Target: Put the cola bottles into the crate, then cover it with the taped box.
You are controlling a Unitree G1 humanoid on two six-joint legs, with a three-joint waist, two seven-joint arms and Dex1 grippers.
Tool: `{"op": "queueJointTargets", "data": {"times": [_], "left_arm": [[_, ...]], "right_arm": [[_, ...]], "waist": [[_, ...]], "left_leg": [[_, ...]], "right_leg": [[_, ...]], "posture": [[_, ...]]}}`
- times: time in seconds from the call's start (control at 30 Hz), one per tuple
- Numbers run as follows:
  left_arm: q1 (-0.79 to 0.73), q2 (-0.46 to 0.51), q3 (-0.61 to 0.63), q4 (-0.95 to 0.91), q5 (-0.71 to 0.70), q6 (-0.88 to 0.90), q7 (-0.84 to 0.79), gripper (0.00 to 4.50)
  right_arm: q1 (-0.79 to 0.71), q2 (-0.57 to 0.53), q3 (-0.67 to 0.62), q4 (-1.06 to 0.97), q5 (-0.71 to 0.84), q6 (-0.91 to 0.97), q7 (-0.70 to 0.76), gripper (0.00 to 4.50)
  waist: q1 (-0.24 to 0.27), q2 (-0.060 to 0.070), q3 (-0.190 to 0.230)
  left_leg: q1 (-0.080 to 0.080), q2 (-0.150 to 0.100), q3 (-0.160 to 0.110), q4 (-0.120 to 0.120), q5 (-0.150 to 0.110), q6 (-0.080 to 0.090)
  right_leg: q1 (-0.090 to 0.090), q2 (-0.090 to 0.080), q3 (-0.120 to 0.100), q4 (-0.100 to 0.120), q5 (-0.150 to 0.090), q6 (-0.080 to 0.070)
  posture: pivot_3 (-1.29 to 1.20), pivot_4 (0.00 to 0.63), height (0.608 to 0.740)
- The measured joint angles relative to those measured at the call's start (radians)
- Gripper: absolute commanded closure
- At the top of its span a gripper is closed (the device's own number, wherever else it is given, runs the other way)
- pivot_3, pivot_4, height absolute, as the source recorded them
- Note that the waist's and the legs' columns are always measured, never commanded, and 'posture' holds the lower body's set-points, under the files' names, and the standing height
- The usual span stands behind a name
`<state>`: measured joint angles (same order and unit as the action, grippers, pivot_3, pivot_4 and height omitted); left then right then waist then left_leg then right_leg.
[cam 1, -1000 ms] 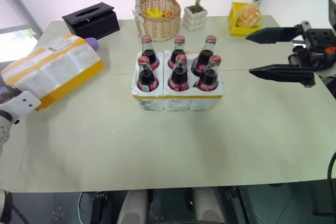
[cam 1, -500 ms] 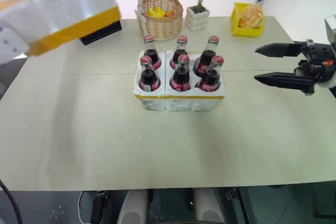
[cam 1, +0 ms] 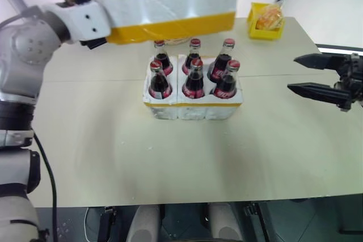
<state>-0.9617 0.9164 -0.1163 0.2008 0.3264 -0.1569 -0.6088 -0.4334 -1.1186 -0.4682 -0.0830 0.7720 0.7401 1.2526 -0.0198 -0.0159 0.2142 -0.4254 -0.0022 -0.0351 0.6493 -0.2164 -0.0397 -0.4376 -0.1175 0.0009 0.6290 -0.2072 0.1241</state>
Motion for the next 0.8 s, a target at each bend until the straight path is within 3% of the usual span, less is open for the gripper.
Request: {"op": "queueJointTargets", "data": {"times": [0.23,0.4,0.8], "left_arm": [[0.099,-0.026,-0.001,-0.225,-0.001,0.090,-0.075,3.97],[0.209,-0.025,-0.027,-0.377,0.109,0.161,-0.083,3.97],[0.347,-0.073,-0.057,-0.421,0.290,0.139,0.012,3.97]], "right_arm": [[0.029,0.000,-0.023,-0.002,-0.003,0.000,-0.013,0.00],[0.014,0.004,-0.017,0.005,-0.002,-0.008,-0.030,0.00],[-0.005,0.022,0.007,0.025,0.004,-0.019,-0.027,0.00]], "waist": [[0.006,0.000,0.000],[0.003,0.000,0.000],[0.006,0.000,0.000]], "left_leg": [[0.001,0.000,0.000,0.001,0.000,0.000],[0.002,0.000,0.000,0.001,0.000,0.000],[0.002,0.000,-0.001,0.001,0.000,0.000]], "right_leg": [[0.002,0.000,0.000,0.000,0.000,0.000],[0.002,0.000,0.000,0.000,0.000,0.000],[0.003,0.000,0.000,-0.001,0.000,0.000]], "posture": [[0.00,0.150,0.740],[0.00,0.150,0.740],[0.00,0.150,0.740]]}}
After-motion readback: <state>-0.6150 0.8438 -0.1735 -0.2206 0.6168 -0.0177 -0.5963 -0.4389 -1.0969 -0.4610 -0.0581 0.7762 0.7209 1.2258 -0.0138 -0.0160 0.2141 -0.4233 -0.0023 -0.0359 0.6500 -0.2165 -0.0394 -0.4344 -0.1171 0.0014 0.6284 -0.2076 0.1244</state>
